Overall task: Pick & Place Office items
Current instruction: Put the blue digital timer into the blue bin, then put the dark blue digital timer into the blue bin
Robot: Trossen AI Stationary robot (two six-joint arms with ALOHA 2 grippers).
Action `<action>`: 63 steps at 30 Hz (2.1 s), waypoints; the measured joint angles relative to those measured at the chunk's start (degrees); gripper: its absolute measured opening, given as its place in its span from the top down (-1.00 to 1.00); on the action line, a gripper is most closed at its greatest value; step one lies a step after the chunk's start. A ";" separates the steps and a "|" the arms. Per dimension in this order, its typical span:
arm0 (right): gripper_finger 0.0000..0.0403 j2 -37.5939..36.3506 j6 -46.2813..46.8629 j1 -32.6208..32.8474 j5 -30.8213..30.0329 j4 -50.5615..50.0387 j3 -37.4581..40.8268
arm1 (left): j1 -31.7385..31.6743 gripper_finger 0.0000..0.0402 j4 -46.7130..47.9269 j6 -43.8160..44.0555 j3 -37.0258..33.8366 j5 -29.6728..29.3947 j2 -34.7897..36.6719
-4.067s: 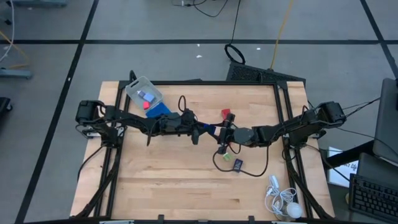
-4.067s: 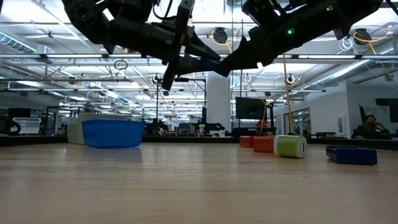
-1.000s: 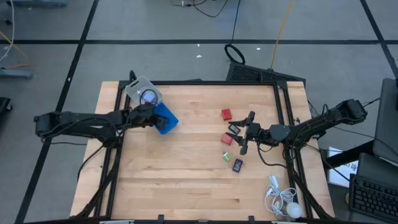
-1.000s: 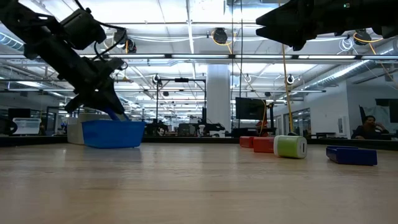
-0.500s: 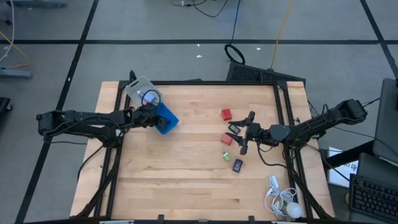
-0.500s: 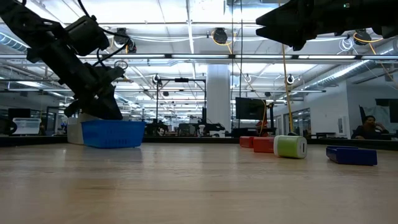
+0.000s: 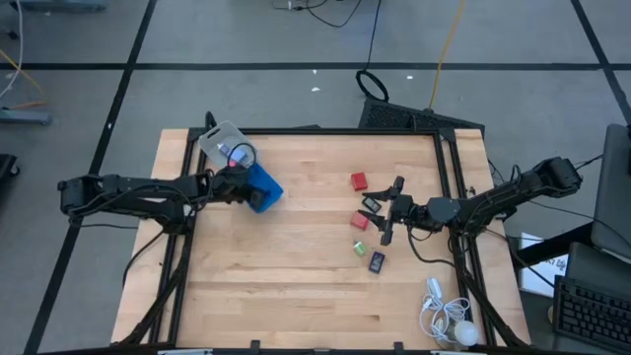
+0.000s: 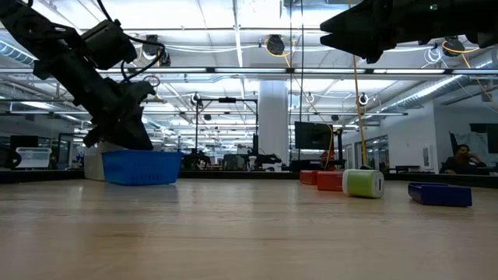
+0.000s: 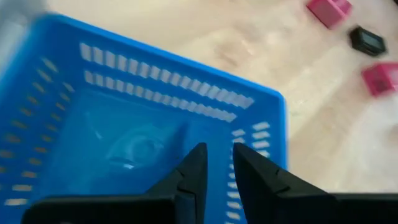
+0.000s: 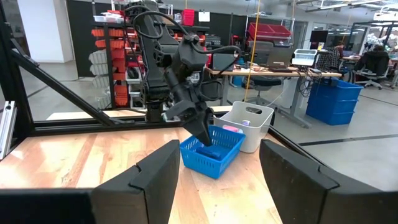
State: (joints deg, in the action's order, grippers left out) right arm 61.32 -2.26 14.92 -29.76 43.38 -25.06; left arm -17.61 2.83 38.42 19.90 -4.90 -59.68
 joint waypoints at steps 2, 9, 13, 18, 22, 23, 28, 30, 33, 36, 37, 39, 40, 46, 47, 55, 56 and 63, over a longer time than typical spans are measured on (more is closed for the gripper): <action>-0.05 0.00 0.00 0.00 0.00 -0.02 0.00 | 0.00 0.62 -0.06 -0.41 0.00 2.56 0.00; -0.05 0.00 0.00 0.00 0.00 -0.07 0.00 | 0.02 0.70 -0.11 0.69 0.00 6.39 0.00; -0.05 0.00 0.03 0.00 0.00 -0.07 0.00 | 0.04 0.76 -0.05 0.75 0.00 5.86 0.00; -0.05 0.00 0.06 0.01 0.00 -0.07 0.00 | 0.00 0.83 0.86 1.37 0.00 4.45 0.00; -0.05 0.00 0.06 0.00 0.00 -0.07 -0.02 | 0.00 0.88 1.49 1.55 0.00 3.39 0.00; -0.05 0.00 0.06 0.00 0.00 -0.07 -0.01 | 0.00 0.89 1.65 1.55 0.00 3.32 0.00; -0.05 0.00 0.06 0.00 0.00 -0.07 -0.02 | 0.35 0.99 1.75 0.02 0.00 3.36 0.00; -0.05 0.00 0.07 0.00 0.00 -0.06 -0.02 | 0.59 0.98 1.69 -0.42 0.00 3.38 0.00; -0.05 0.00 0.08 0.01 -0.02 -0.07 -0.01 | 0.92 0.99 1.70 -0.46 0.00 3.36 0.00; -0.05 0.00 0.09 0.00 -0.02 -0.05 -0.02 | 0.92 0.99 1.70 -0.48 0.00 3.34 0.00; -0.05 0.00 0.09 0.00 -0.02 -0.05 -0.02 | 0.92 0.98 1.69 -0.59 0.00 3.34 0.00; -0.05 0.00 0.09 0.00 -0.02 -0.04 -0.02 | 0.92 0.98 1.70 -0.59 0.00 3.34 0.00; -0.05 0.00 0.09 0.01 -0.02 -0.04 -0.02 | 0.92 0.99 1.70 -0.59 0.00 3.34 0.00; -0.05 0.00 0.10 0.00 -0.02 -0.03 -0.02 | 0.92 0.99 2.07 -0.54 0.00 1.41 -1.33; -0.05 0.00 0.11 0.02 -0.02 -0.02 -0.02 | 0.92 0.99 2.32 -0.54 0.00 1.42 -1.67; -0.05 0.00 0.11 0.02 -0.20 0.04 -0.02 | -0.08 0.99 1.19 -1.49 -0.02 1.71 -4.78; -0.05 0.00 0.10 0.00 -0.20 0.04 -0.02 | -0.45 0.99 1.20 -1.47 -0.02 1.43 -4.81; -0.05 0.00 0.09 0.01 -0.20 0.02 -0.02 | -2.30 0.99 1.05 -0.42 -0.02 -0.97 -4.21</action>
State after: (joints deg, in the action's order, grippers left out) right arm 61.32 -2.17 14.92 -29.95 43.40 -25.08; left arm -19.90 3.88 38.00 19.88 -5.87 -63.89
